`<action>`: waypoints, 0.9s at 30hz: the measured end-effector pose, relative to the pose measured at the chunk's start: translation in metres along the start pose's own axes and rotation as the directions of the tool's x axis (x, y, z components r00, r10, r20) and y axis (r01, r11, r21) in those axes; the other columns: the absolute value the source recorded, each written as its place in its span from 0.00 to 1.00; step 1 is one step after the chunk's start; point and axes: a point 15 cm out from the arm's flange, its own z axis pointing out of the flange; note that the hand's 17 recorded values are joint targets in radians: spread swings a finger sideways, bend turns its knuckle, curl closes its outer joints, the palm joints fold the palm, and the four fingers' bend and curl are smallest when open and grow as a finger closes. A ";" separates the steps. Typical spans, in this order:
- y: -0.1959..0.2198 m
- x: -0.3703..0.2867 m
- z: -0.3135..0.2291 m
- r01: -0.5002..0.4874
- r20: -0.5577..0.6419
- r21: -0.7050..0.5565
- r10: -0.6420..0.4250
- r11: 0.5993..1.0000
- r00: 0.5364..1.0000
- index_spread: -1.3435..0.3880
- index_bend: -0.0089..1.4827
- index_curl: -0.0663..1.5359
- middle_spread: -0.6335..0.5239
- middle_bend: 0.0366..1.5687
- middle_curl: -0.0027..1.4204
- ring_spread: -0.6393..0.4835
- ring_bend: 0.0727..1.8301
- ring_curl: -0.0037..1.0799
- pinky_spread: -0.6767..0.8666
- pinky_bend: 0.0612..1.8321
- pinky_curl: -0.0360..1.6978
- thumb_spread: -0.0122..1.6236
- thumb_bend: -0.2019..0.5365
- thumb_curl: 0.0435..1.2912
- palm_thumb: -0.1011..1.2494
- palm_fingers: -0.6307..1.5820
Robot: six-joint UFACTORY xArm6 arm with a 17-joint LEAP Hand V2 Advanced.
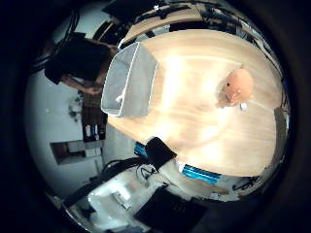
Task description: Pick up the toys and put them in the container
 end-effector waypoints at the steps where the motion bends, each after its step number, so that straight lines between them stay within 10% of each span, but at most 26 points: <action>1: 0.000 0.000 0.000 0.001 0.000 0.000 -0.001 1.000 1.000 0.50 0.12 0.23 0.39 0.15 0.26 0.45 0.28 0.20 0.65 0.39 0.08 0.59 0.23 0.19 0.23 0.44; 27: -0.023 0.045 0.035 -0.064 0.009 -0.024 0.064 0.998 0.998 0.50 0.12 0.23 0.39 0.15 0.26 0.45 0.28 0.19 0.65 0.40 0.06 0.59 0.23 0.20 0.23 0.44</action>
